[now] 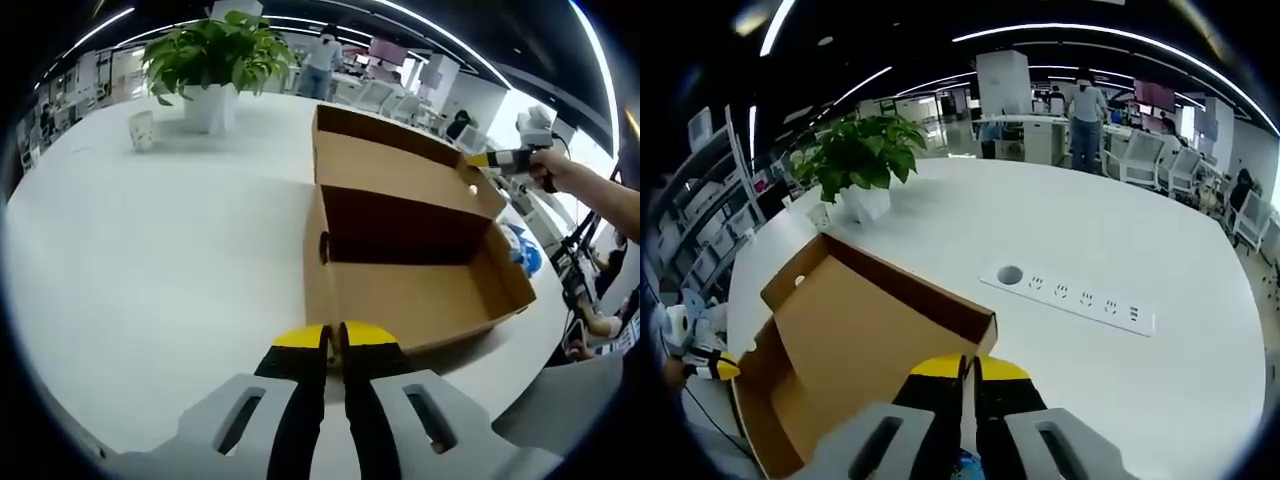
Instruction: Operate the shoe box by opening the lid, removing the specified soft item, and placing it in the target area until the item is outside and the box remains undamaged.
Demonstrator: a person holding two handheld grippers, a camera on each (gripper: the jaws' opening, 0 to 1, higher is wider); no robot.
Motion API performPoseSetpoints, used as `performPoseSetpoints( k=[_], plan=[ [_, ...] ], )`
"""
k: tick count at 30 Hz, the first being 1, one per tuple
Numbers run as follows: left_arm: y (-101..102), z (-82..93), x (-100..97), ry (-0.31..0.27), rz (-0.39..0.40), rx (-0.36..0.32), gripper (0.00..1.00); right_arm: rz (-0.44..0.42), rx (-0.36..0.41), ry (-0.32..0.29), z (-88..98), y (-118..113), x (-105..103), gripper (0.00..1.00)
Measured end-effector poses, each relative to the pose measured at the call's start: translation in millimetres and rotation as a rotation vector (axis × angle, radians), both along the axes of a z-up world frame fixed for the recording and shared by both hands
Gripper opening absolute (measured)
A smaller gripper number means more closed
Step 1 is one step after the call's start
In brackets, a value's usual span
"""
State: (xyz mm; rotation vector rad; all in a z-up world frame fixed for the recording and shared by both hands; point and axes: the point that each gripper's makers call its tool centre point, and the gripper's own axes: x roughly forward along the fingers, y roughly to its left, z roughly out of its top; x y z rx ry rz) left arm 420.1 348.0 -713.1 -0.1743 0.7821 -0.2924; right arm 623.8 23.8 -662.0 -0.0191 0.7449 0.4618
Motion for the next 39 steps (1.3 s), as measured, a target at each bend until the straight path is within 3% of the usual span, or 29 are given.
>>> performPoseSetpoints(
  k=[19, 39],
  plan=[
    [-5, 3.9, -3.4, 0.005, 0.002, -0.006, 0.03, 0.024, 0.068, -0.068, 33.4, 2, -11, 0.0],
    [-4, 4.0, -2.8, 0.003, 0.003, -0.016, 0.04, 0.058, 0.124, -0.123, 62.1, 6, -40, 0.0]
  ],
)
